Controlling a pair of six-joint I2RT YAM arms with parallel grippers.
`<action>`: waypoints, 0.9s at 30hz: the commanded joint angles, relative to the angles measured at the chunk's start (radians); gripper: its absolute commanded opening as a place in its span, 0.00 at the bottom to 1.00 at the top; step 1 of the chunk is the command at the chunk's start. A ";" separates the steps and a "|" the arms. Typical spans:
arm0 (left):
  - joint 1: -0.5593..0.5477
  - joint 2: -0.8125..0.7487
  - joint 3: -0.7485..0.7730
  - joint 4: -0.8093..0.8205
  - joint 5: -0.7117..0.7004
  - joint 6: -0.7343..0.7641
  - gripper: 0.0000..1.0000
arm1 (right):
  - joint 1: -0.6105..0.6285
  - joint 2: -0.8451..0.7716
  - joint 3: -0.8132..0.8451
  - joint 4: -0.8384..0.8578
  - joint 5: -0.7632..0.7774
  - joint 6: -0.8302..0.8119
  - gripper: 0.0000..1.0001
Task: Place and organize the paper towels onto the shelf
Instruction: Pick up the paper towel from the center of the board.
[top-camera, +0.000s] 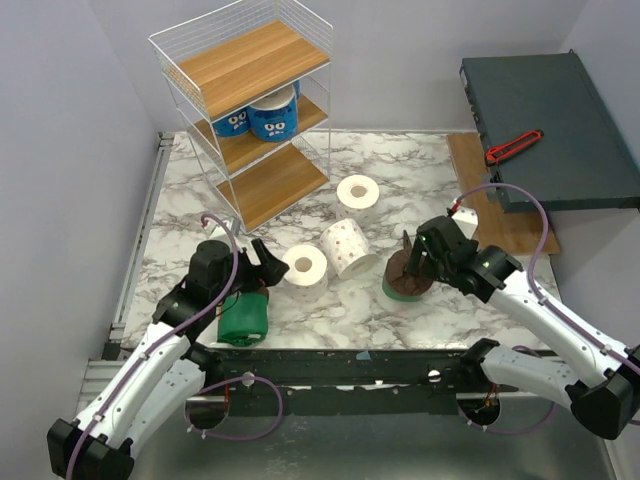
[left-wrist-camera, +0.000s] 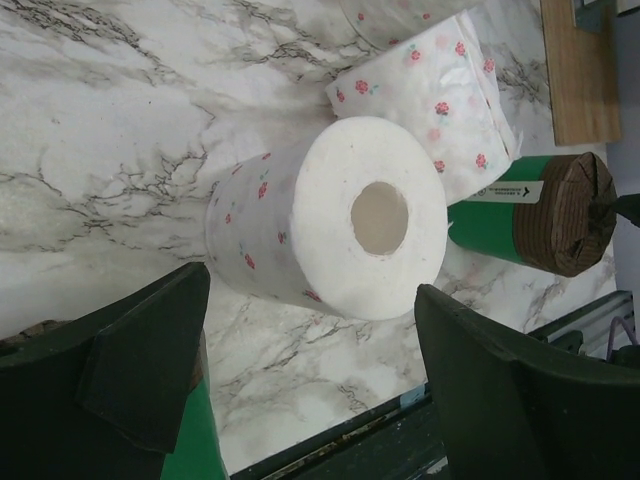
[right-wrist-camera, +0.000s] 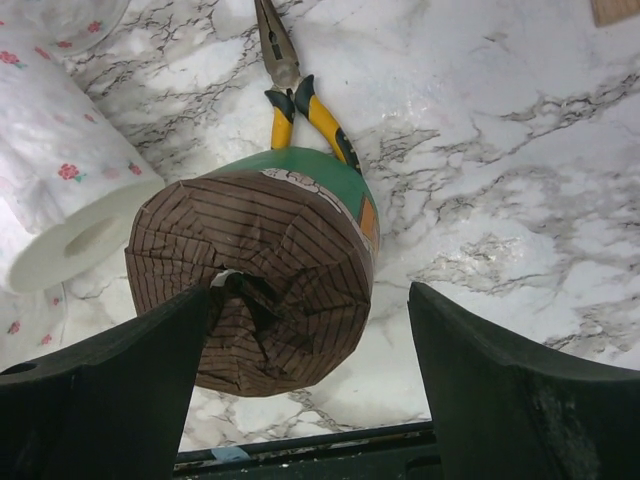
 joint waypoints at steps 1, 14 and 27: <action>-0.005 -0.008 -0.035 0.053 0.041 -0.039 0.87 | 0.004 -0.035 -0.011 -0.044 -0.025 0.039 0.84; -0.008 -0.005 -0.056 0.085 0.052 -0.040 0.87 | 0.005 -0.009 -0.036 -0.059 -0.066 0.102 0.80; -0.010 0.024 -0.080 0.121 0.076 -0.038 0.87 | 0.004 -0.039 -0.150 -0.011 -0.069 0.249 0.80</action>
